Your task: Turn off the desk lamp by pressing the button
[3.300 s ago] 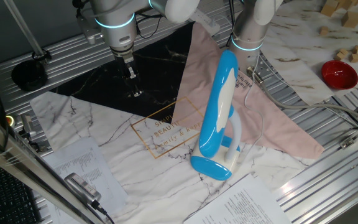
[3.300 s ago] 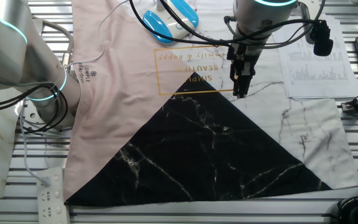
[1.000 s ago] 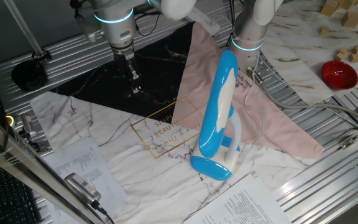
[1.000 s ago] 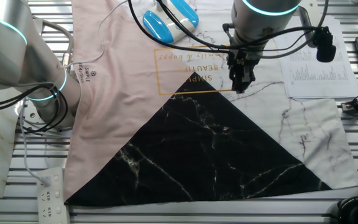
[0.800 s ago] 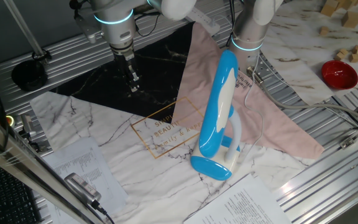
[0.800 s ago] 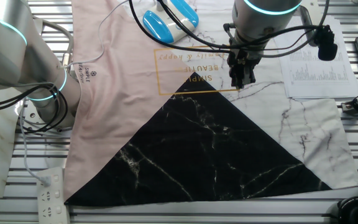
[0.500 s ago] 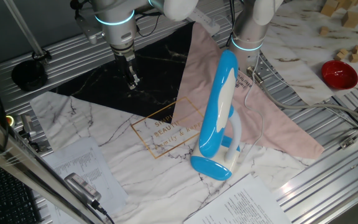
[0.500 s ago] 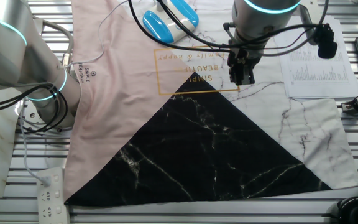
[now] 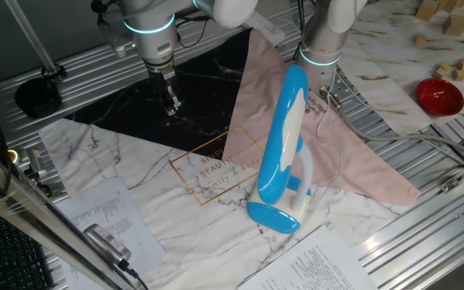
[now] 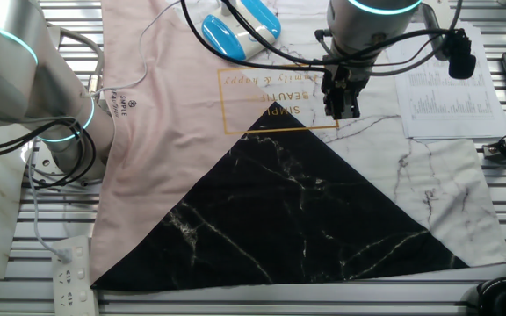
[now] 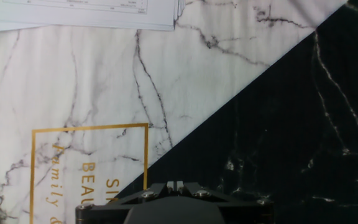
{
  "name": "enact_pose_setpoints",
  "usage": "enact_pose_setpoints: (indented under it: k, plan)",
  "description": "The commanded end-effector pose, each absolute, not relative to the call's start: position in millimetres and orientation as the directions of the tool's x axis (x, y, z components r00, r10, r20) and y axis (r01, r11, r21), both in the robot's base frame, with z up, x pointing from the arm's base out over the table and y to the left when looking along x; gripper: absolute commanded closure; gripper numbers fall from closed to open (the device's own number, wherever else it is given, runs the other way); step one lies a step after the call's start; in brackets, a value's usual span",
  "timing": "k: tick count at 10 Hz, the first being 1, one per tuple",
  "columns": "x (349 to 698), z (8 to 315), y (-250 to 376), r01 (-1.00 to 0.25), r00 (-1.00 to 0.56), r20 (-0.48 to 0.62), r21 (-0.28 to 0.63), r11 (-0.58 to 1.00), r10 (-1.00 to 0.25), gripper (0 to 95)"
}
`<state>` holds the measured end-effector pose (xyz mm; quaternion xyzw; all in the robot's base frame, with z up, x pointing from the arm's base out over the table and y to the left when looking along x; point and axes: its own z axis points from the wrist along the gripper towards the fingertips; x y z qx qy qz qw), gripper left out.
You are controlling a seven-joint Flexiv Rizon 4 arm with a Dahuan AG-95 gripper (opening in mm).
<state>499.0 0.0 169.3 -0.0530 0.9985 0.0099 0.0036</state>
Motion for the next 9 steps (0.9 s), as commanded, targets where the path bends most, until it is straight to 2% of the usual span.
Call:
enact_pose_setpoints:
  k: [1,5,9]
  plan:
    - [498.6,169.4,0.0,-0.105,-0.995,-0.007,0.021,0.994,-0.104,95.0]
    - [498.6,169.5,0.1,-0.087,-0.996,-0.001,0.044,0.995,-0.087,95.0]
    - [498.6,169.6,0.1,-0.066,-0.998,0.000,0.191,0.979,-0.068,95.0]
